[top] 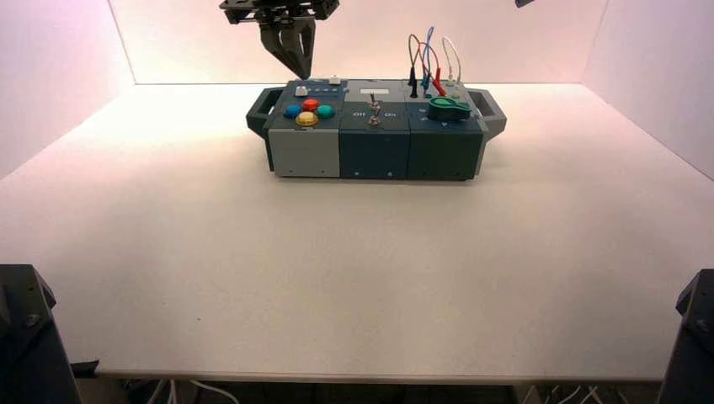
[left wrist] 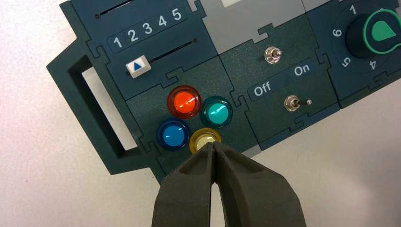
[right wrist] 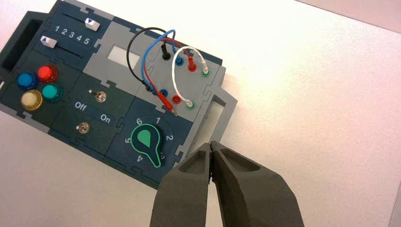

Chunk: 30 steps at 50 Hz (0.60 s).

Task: Move the bottom slider to position 3.

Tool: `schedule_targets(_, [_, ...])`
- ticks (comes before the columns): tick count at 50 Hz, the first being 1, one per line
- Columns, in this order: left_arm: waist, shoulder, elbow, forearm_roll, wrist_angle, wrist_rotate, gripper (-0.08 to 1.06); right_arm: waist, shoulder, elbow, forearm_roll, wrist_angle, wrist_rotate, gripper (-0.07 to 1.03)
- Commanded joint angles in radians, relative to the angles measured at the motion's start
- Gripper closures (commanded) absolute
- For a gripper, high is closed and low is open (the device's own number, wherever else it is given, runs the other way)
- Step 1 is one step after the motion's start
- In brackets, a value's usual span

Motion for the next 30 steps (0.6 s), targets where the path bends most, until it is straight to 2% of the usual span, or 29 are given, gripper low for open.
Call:
schedule_targets(1, [-0.002,-0.04,-0.008,0.002,-0.005,0.002,1.01,-0.002,-0.02,-0.014,0.003,-0.008,-0.006,0.98])
schedule_targets(21, [0.0,-0.044,-0.003,0.002,-0.021,0.002,1.01,0.0,-0.028,-0.014,0.003,-0.008,-0.006,0.98])
schedule_targets(30, [0.003,-0.083,0.002,0.002,-0.031,-0.008,1.01,0.0,-0.038,-0.014,0.005,-0.008,0.008,0.98])
